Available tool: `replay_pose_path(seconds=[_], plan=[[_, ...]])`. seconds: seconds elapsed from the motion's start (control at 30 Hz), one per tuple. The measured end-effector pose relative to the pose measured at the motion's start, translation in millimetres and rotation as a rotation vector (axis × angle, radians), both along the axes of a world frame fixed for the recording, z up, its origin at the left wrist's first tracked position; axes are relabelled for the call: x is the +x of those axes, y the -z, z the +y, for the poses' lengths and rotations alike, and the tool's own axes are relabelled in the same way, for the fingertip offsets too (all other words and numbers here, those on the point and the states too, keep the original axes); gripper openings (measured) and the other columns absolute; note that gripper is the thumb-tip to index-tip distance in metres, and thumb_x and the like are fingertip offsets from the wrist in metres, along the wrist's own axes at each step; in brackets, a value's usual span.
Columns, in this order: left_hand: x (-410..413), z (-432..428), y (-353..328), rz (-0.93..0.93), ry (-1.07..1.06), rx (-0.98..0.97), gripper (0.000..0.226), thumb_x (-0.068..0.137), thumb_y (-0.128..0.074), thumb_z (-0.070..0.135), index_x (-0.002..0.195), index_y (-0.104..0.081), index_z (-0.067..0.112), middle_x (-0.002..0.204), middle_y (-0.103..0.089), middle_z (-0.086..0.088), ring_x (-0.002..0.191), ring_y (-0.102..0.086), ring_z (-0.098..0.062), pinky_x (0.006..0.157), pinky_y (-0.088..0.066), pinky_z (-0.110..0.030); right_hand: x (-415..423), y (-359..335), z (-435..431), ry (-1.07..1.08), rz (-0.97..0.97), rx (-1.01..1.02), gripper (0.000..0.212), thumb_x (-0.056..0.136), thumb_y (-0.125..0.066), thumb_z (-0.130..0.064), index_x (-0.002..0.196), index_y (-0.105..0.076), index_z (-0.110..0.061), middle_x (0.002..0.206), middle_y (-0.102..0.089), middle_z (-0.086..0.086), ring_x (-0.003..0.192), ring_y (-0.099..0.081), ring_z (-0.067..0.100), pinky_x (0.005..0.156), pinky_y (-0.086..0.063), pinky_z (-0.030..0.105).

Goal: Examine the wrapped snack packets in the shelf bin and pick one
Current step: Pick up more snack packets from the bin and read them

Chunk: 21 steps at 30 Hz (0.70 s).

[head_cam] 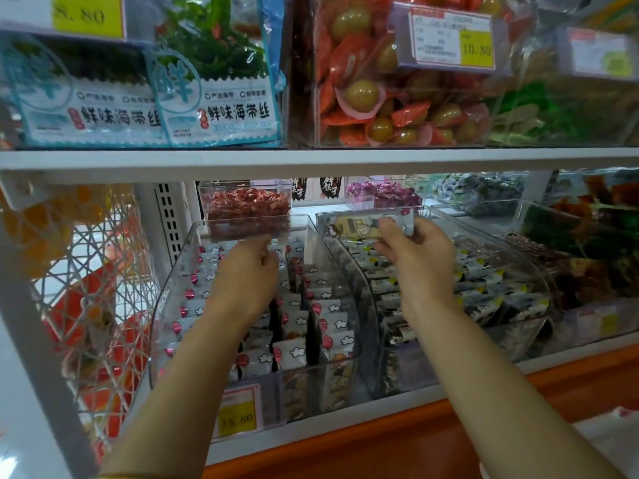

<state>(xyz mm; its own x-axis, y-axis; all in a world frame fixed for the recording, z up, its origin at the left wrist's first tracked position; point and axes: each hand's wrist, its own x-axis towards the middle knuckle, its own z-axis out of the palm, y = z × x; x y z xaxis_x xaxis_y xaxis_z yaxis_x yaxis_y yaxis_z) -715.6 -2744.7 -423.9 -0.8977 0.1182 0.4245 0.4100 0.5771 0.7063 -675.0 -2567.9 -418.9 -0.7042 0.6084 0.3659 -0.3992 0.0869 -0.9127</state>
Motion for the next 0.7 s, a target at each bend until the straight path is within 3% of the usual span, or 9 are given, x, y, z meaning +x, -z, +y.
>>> replay_pose_path(seconds=[0.07,0.1,0.13,0.2,0.37,0.47,0.57,0.63,0.7], plan=[[-5,10,5,-0.010,0.087,-0.238,0.023,0.099,-0.039,0.024,0.113,-0.054,0.015,0.112,-0.052,-0.002,0.105,-0.047,-0.019,0.085,-0.036,-0.030,-13,-2,-5,0.014,-0.029,0.106,0.033,0.085,-0.066,-0.017,0.114,-0.059,-0.002,0.106,-0.066,0.010,0.096,-0.065,0.021,0.090,-0.052,0.037],[-8,15,9,-0.013,0.117,-0.399,0.033,0.099,-0.036,0.033,0.124,-0.050,0.016,0.128,-0.049,-0.003,0.124,-0.039,-0.023,0.100,-0.032,-0.036,-19,-4,-7,0.016,-0.023,0.182,0.032,0.084,-0.068,-0.015,0.112,-0.060,-0.002,0.104,-0.066,0.010,0.093,-0.064,0.021,0.088,-0.052,0.034],[-11,17,12,-0.035,0.131,-0.548,0.043,0.099,-0.031,0.040,0.135,-0.042,0.020,0.145,-0.036,-0.001,0.139,-0.022,-0.024,0.111,-0.020,-0.044,-28,-5,-9,0.015,-0.006,0.270,0.029,0.083,-0.068,-0.012,0.109,-0.061,-0.002,0.100,-0.067,0.009,0.086,-0.063,0.017,0.082,-0.051,0.026],[-16,18,18,-0.093,0.138,-0.695,0.053,0.097,-0.021,0.050,0.145,-0.028,0.028,0.158,-0.011,0.005,0.145,0.004,-0.020,0.114,-0.001,-0.054,-44,-10,-14,0.012,-0.001,0.479,0.025,0.082,-0.069,-0.008,0.105,-0.061,-0.002,0.093,-0.064,0.005,0.074,-0.056,0.005,0.066,-0.043,0.008],[-18,9,25,-0.143,0.160,-0.846,0.060,0.093,-0.010,0.060,0.148,-0.011,0.037,0.159,0.003,0.008,0.144,0.015,-0.019,0.112,0.009,-0.055,-80,-19,-21,-0.090,-0.127,1.074,0.025,0.081,-0.070,-0.012,0.103,-0.061,-0.005,0.105,-0.061,0.013,0.098,-0.056,0.024,0.070,-0.033,0.023],[-14,2,24,-0.143,0.145,-0.888,0.067,0.088,-0.006,0.066,0.148,-0.004,0.036,0.158,0.008,0.006,0.143,0.019,-0.017,0.110,0.013,-0.055,-91,-21,-30,-0.185,-0.277,1.385,0.033,0.081,-0.070,-0.020,0.110,-0.059,-0.009,0.113,-0.059,0.011,0.105,-0.054,0.027,0.074,-0.034,0.026],[-11,-3,22,-0.148,0.126,-0.909,0.068,0.090,-0.006,0.063,0.150,-0.006,0.031,0.158,0.010,0.006,0.142,0.021,-0.015,0.109,0.015,-0.055,-96,-23,-37,-0.185,-0.468,1.649,0.028,0.085,-0.065,-0.026,0.112,-0.061,-0.018,0.117,-0.056,0.011,0.111,-0.049,0.028,0.077,-0.034,0.031],[-10,-6,23,-0.157,0.133,-0.913,0.064,0.093,-0.009,0.059,0.150,-0.010,0.030,0.158,0.011,0.007,0.142,0.021,-0.015,0.109,0.015,-0.056,-99,-23,-38,-0.215,-0.601,1.809,0.028,0.092,-0.052,-0.016,0.119,-0.059,-0.022,0.127,-0.050,0.011,0.116,-0.044,0.028,0.081,-0.033,0.033],[-9,-8,25,-0.158,0.138,-0.872,0.061,0.095,-0.011,0.057,0.149,-0.012,0.030,0.158,0.010,0.007,0.142,0.020,-0.015,0.109,0.015,-0.055,-100,-24,-40,-0.238,-0.743,1.912,0.043,0.093,-0.040,-0.005,0.131,-0.052,-0.020,0.139,-0.039,0.013,0.121,-0.039,0.031,0.083,-0.032,0.034]])
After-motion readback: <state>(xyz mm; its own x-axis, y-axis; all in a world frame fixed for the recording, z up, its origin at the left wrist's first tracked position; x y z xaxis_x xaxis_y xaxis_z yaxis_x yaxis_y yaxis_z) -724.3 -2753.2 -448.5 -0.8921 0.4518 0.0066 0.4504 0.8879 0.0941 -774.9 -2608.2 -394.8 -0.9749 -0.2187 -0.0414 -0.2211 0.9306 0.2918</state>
